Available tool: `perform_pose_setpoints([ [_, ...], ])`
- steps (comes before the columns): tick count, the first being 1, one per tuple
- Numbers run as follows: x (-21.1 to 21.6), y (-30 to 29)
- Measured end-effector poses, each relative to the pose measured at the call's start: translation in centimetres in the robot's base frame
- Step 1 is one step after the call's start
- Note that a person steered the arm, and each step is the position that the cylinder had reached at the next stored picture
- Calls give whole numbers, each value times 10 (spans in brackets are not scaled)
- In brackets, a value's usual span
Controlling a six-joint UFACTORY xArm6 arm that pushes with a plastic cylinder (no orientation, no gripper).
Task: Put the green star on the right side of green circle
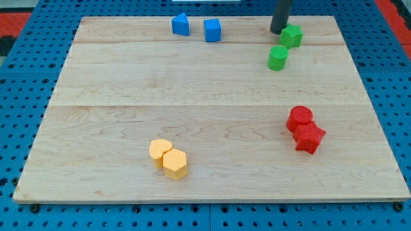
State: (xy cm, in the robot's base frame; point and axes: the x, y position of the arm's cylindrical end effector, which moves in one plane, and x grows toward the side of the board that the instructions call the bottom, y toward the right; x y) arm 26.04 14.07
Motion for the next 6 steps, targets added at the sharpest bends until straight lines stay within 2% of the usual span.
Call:
perform_pose_setpoints([
  [2,-33,7],
  [3,-19,31],
  [4,26,20],
  [5,-5,27],
  [6,4,56],
])
